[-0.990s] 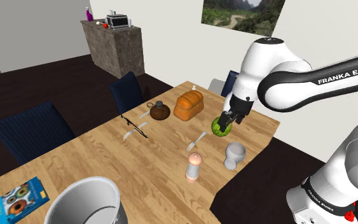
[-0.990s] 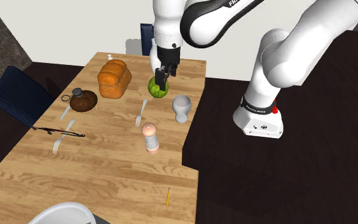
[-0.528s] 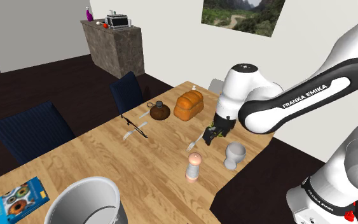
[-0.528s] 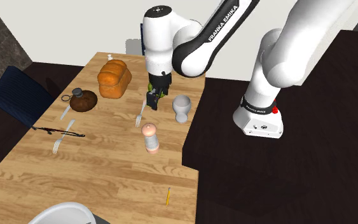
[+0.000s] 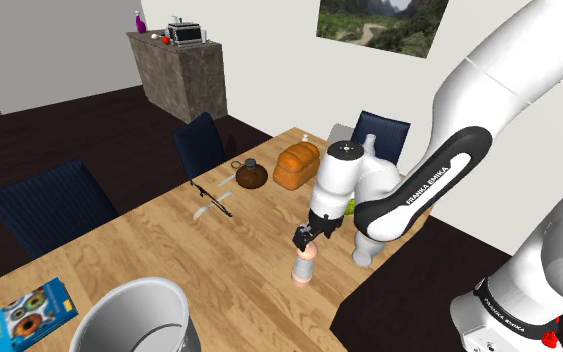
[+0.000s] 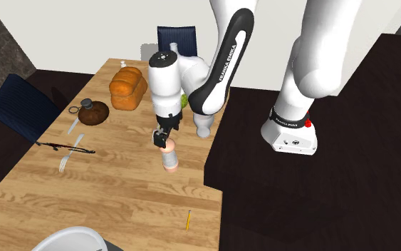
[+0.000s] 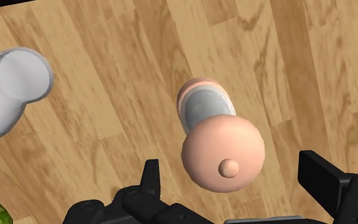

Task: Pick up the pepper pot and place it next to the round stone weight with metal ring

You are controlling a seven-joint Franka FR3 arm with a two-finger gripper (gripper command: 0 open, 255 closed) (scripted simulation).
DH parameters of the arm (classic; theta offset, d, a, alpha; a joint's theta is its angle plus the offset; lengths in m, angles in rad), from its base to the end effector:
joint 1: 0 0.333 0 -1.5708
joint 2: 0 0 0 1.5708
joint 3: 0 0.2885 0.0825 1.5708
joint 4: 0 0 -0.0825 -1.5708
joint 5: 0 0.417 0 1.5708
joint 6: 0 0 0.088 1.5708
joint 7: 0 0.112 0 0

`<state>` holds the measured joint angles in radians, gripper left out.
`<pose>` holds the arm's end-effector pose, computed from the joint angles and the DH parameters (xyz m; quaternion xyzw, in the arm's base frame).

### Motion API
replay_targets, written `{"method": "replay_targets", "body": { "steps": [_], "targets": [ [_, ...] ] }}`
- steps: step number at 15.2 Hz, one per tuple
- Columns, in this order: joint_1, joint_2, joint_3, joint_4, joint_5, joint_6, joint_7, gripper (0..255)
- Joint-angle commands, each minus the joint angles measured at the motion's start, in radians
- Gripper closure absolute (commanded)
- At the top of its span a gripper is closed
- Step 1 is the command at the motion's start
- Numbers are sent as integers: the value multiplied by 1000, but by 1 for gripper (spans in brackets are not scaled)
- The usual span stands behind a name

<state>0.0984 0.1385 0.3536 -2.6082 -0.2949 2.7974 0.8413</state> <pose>0.3972 0.2156 0.1507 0.9972 -0.0595 0.0440 0.0044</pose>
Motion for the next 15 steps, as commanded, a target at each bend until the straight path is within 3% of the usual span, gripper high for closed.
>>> {"method": "replay_targets", "body": {
  "steps": [1, 8, 15],
  "targets": [
    [27, 69, -34, 24, -89, 38, 81, 0],
    [98, 181, -134, 60, -220, 110, 181, 0],
    [98, 180, -134, 60, -219, 110, 180, 0]
  ]
}}
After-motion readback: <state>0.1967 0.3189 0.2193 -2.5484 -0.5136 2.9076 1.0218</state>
